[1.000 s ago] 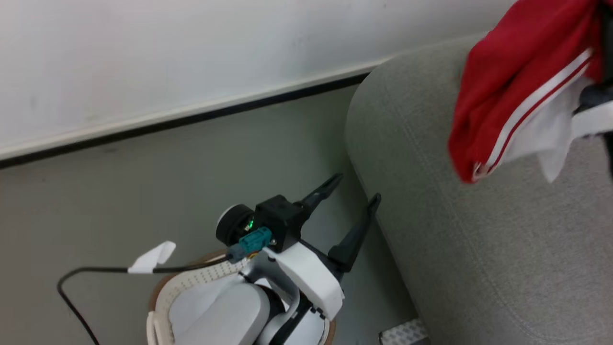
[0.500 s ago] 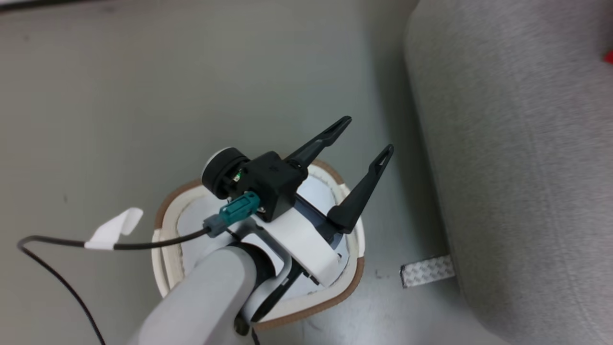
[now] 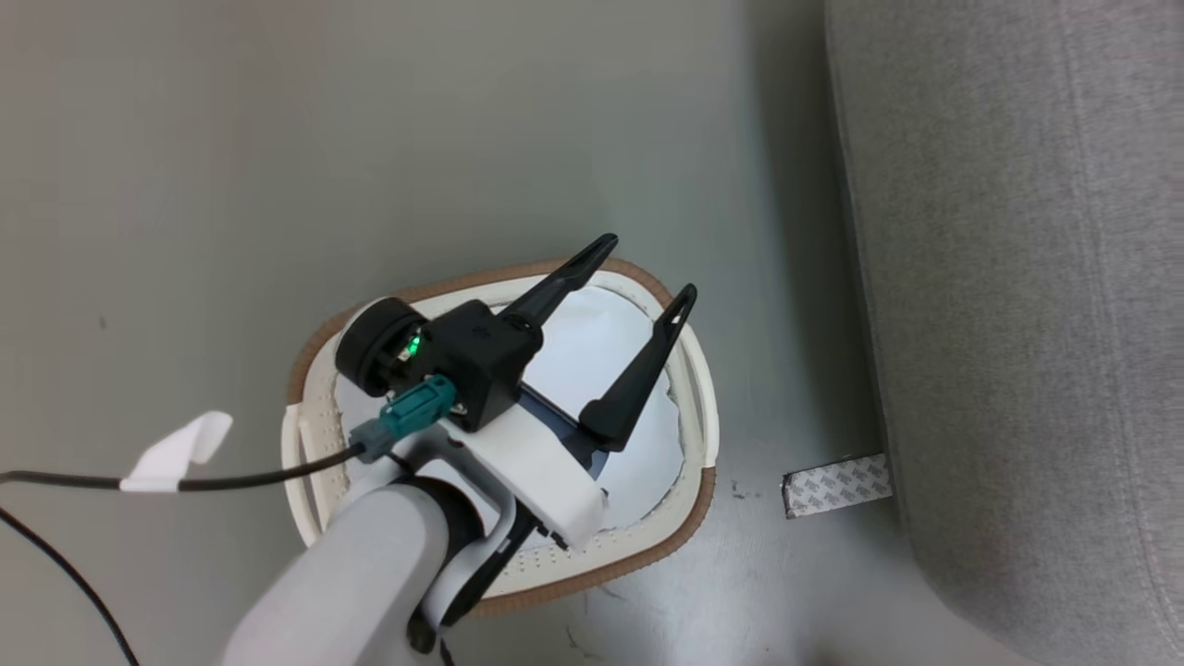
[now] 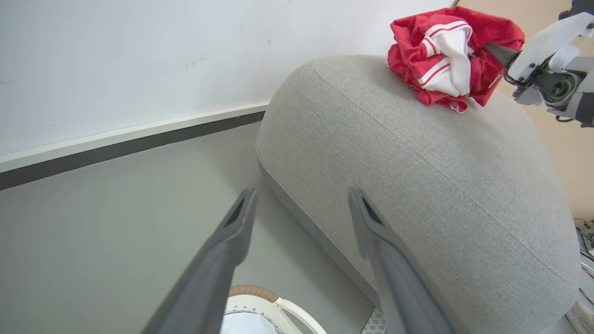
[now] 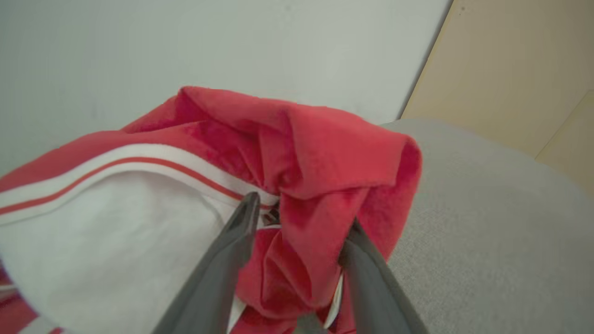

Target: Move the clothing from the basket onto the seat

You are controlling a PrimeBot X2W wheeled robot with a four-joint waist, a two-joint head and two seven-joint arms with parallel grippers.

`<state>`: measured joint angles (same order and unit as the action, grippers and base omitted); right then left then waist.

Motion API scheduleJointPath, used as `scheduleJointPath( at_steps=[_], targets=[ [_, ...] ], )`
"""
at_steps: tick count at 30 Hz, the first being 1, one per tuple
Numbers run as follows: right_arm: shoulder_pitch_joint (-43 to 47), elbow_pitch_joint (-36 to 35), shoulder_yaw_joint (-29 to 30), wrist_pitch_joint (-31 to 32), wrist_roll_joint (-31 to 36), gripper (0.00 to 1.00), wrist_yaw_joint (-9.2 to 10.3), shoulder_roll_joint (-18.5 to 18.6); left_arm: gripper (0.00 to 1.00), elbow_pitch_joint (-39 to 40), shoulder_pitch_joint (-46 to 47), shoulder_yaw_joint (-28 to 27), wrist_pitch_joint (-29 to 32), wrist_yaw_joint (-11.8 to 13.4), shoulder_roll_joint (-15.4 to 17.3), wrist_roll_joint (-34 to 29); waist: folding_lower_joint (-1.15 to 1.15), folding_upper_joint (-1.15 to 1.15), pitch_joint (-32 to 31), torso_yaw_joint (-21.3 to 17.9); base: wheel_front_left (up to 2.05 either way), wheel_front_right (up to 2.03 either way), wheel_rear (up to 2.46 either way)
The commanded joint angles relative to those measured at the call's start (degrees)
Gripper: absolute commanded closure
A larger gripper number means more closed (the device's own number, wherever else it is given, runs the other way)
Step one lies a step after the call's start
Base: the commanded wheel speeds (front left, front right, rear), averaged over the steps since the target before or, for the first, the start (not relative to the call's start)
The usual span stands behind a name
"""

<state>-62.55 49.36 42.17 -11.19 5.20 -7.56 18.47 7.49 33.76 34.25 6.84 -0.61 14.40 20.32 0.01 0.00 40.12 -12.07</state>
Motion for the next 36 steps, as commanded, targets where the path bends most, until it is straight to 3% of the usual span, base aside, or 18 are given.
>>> scheduleJointPath(
  at_steps=[1,6,14,21,27,36],
  targets=[
    [0.64,1.04,-0.32,-0.55,0.4,0.0,0.14,-1.36,0.0,0.12,-0.45,-0.24,-0.06,0.2,0.54,0.15,-0.01,0.0,-0.93,-0.58,0.0,0.0,0.0],
    [2.7,3.47,-3.25,-1.97,1.1,0.0,0.15,-1.66,0.0,-0.27,-1.4,-1.6,-1.37,1.18,0.65,1.01,-0.01,0.0,-3.85,-1.69,0.0,0.0,0.0],
    [11.47,0.31,-14.83,-3.56,-1.97,0.0,0.15,-2.79,0.0,-3.91,-6.26,-4.26,-6.44,3.1,1.43,2.95,-0.01,0.0,-13.26,-2.0,0.0,0.0,0.0],
    [24.47,-14.07,-25.72,-3.93,-7.38,0.0,0.15,-4.08,0.0,-10.28,-12.61,-7.47,-14.36,5.93,1.2,4.28,-0.01,0.0,-23.27,0.12,0.0,0.0,0.0],
    [36.85,-28.33,-31.18,-3.85,-8.98,0.0,0.15,-7.37,0.0,-16.59,-17.8,-9.58,-19.8,7.55,0.85,5.11,-0.01,0.0,-30.44,2.35,0.0,0.0,0.0],
    [51.29,-34.44,-37.68,-3.87,-7.98,0.0,0.15,-12.31,0.0,-21.01,-25.35,-15.14,-21.96,9.32,-0.57,3.63,-0.01,0.0,-37.72,5.21,0.0,0.0,0.0]
  ],
)
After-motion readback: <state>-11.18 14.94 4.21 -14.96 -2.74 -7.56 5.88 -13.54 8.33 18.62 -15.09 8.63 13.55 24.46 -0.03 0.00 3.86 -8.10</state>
